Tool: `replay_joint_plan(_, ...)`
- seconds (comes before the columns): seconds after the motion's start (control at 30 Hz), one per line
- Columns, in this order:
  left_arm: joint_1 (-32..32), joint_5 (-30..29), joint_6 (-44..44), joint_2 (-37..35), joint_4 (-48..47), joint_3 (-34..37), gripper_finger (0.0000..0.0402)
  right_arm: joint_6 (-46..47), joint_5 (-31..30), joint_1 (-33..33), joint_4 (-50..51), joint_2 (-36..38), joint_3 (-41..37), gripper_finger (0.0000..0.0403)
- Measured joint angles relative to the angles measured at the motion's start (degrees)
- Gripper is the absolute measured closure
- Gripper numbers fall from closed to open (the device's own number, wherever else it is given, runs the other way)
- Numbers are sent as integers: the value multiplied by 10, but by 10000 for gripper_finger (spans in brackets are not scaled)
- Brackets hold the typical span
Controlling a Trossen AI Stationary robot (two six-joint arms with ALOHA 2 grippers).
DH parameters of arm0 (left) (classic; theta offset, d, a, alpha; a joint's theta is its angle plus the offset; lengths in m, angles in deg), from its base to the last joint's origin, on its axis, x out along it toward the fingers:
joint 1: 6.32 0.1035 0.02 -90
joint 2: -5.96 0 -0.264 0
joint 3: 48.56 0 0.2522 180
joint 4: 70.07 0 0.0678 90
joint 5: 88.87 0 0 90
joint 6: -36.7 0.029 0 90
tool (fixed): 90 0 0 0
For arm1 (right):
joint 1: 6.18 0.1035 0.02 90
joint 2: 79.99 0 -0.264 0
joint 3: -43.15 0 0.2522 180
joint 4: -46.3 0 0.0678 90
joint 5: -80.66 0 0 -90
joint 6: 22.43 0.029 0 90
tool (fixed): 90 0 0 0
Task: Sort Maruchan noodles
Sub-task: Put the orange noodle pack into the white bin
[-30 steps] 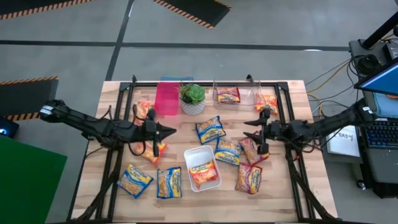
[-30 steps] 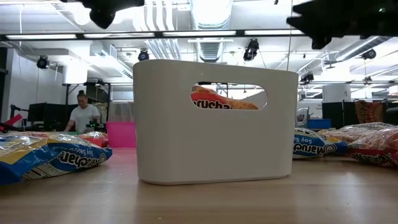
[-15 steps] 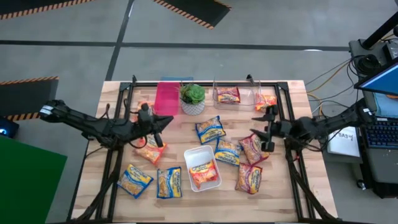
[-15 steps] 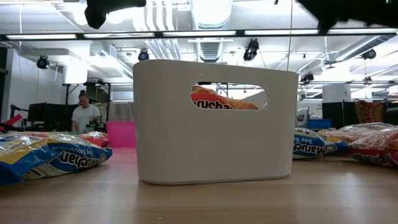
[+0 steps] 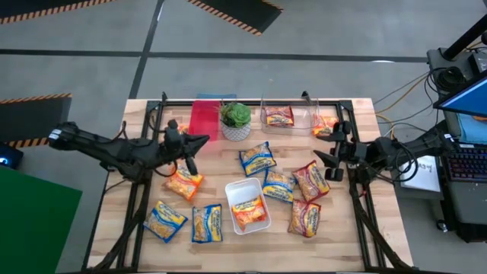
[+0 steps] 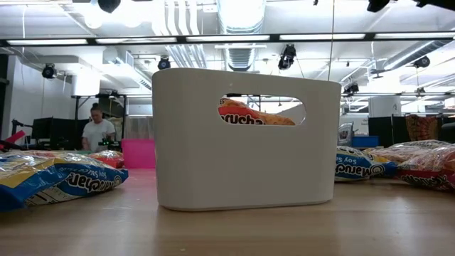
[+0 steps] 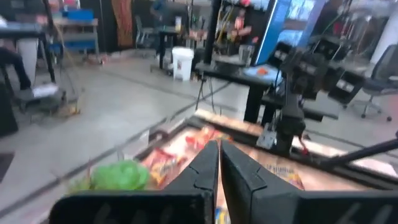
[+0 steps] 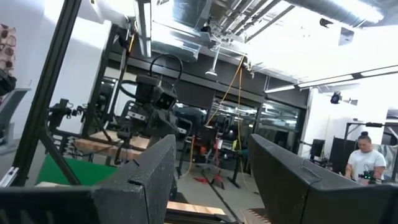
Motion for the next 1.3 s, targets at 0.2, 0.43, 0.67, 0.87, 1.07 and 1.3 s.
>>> replay_joint_plan(0.2,54,-16,-250,3,-280,-53,402,-10,0,0,0,0,0,211)
replay_joint_plan(0.43,119,73,-551,48,-588,-83,402,-32,-1,0,-1,0,4,211)
replay_joint_plan(0.67,140,104,-563,140,-594,-69,402,-51,-2,0,-1,0,17,211)
replay_joint_plan(0.87,167,143,-554,226,-600,-62,393,-61,-1,0,-1,-1,23,211)
replay_joint_plan(1.07,202,158,-538,299,-599,-58,328,-73,-1,0,-1,-1,23,211)
replay_joint_plan(1.3,218,158,-528,364,-632,-57,235,-76,-6,0,-5,-1,23,211)
